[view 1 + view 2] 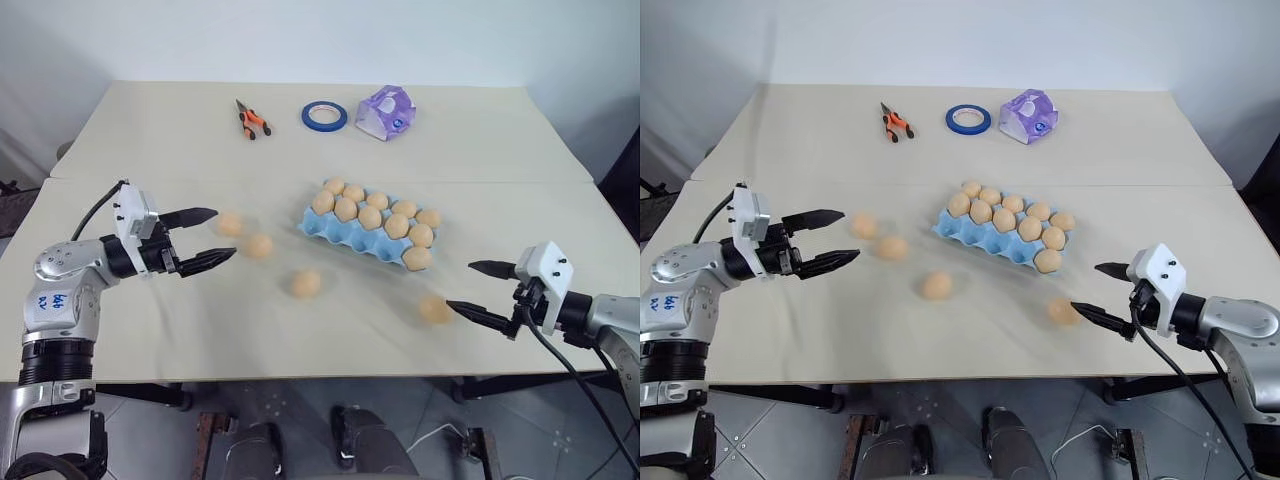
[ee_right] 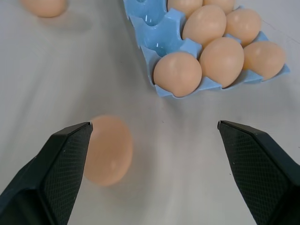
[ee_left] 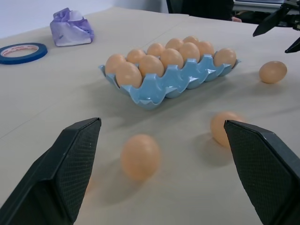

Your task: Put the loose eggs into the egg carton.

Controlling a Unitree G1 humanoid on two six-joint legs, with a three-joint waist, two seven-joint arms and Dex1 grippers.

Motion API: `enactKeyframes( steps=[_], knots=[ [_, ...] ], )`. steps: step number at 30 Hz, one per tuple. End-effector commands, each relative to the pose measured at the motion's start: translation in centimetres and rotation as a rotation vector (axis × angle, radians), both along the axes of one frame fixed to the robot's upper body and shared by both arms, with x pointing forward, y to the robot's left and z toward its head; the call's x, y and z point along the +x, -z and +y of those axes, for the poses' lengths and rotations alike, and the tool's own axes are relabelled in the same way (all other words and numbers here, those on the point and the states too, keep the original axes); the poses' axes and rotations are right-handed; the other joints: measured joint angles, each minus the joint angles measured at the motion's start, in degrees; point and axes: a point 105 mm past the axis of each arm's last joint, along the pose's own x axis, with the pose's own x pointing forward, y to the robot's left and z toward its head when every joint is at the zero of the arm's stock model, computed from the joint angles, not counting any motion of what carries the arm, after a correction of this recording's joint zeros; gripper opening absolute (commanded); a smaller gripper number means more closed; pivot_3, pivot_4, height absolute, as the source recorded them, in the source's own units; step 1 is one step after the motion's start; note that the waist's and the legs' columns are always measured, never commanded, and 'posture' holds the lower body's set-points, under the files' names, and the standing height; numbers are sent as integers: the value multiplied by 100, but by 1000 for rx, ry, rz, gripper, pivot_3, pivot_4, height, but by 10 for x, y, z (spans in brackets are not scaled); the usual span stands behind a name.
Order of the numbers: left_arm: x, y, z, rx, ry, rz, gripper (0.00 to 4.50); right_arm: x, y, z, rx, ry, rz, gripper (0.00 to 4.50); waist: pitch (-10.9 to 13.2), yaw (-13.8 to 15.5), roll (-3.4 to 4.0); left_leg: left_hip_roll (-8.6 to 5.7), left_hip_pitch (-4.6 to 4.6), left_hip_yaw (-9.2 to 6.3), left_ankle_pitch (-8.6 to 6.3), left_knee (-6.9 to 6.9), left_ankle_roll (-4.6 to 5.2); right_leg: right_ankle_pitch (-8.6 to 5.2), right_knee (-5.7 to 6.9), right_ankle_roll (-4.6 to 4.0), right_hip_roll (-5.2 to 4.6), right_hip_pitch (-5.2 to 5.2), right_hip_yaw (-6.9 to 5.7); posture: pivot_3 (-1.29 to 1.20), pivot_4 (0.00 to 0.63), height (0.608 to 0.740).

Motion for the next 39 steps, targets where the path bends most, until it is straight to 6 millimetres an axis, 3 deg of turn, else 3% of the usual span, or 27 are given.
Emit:
enactKeyframes(
  steps=[1,4,13,19,24,28,32,34,35,39],
  knots=[
    [4,-11,-3,2,10,-56,4469,-1,-17,-4,10,27,-76,4500,0,0,0,0,0,0,0,0,0,0,0,0,1,0,0,0,150,740],
    [10,-10,-3,16,-37,-46,4469,0,-19,-3,38,53,-84,4500,0,0,0,0,0,-1,1,2,-1,0,2,0,1,0,-1,0,150,740],
    [7,-6,-15,-3,64,-22,4469,-7,-29,10,143,135,-105,4500,0,2,0,0,1,-2,1,6,-2,0,13,0,0,0,0,0,150,740],
    [-2,-4,-32,-63,202,-20,4469,-38,-16,20,173,264,-65,4500,-1,45,0,1,-3,-14,0,2,-6,-6,16,-9,0,0,-8,0,150,740],
    [-12,12,-45,-36,330,-25,4469,-71,0,37,239,339,-57,4500,-3,28,-1,0,1,-12,0,6,-6,-6,23,-9,1,2,-7,0,150,740],
    [-15,13,-50,-61,389,-26,4469,-85,8,41,265,387,-77,4500,-5,-15,-5,-2,4,-9,-3,7,-14,-6,27,-10,1,2,-5,0,150,740],
    [-14,10,-54,-73,419,-53,4469,-86,17,37,262,432,-93,4500,-7,-25,-8,-6,9,-6,7,7,-15,-4,19,-18,-1,6,0,0,150,740],
    [-15,9,-55,-83,439,-67,4469,-84,18,39,269,437,-99,4500,-7,-20,-9,-6,9,-8,13,7,-11,-22,13,-61,-2,9,-1,0,150,740],
    [-17,10,-54,-83,452,-71,4469,-81,20,40,277,438,-99,4500,-8,-23,-9,-8,9,-8,16,7,-9,-42,10,-99,-4,10,0,0,150,740],
    [-17,14,-52,-90,445,-78,4469,-61,28,45,301,445,-100,4500,-13,-32,-18,-9,10,-8,18,8,-6,-40,10,-100,-5,14,3,0,150,740]
  ],
)
